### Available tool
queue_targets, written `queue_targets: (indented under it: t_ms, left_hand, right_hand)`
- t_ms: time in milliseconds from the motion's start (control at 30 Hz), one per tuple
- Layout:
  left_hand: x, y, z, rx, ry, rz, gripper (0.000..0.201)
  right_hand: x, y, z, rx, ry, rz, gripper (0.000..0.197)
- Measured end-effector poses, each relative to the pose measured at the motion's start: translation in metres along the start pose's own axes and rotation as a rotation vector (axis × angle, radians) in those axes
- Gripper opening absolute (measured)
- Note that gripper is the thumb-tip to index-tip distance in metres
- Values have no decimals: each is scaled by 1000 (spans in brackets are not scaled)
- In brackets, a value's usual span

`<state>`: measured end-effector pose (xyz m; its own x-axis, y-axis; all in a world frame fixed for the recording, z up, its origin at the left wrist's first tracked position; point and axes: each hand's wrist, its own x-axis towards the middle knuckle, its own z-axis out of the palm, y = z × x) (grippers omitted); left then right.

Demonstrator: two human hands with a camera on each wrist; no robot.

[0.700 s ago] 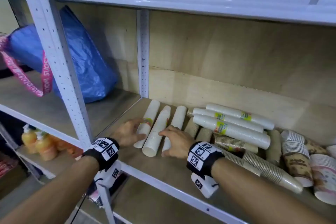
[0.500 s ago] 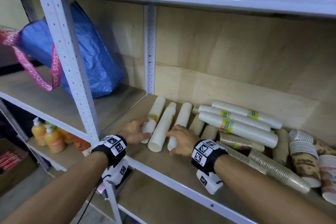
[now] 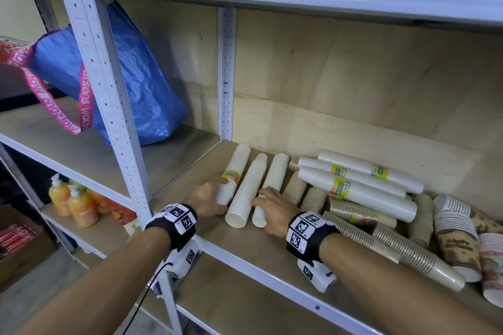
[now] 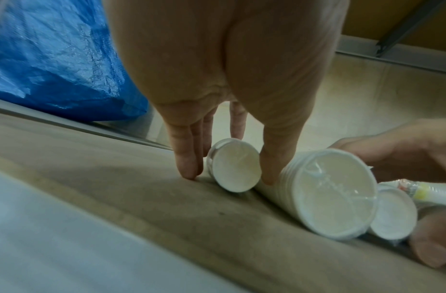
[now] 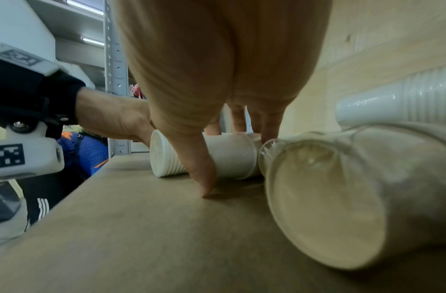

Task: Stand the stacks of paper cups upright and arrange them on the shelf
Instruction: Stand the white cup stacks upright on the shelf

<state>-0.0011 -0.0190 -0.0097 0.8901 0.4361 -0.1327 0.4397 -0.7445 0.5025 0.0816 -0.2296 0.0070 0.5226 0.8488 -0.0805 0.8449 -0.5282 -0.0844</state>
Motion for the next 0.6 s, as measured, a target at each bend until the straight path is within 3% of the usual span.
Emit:
queue_targets:
  t_ms: [200, 333, 600]
  left_hand:
    - [-3, 6, -1, 23, -10, -29, 90]
    - [3, 3, -3, 34, -15, -38, 94]
    - [-2, 26, -39, 76, 95, 117, 64]
  right_hand:
    - [2, 0, -2, -59, -4, -30, 53]
    - [5, 3, -9, 33, 13, -15, 49]
    - [14, 6, -52, 249, 266, -56, 37]
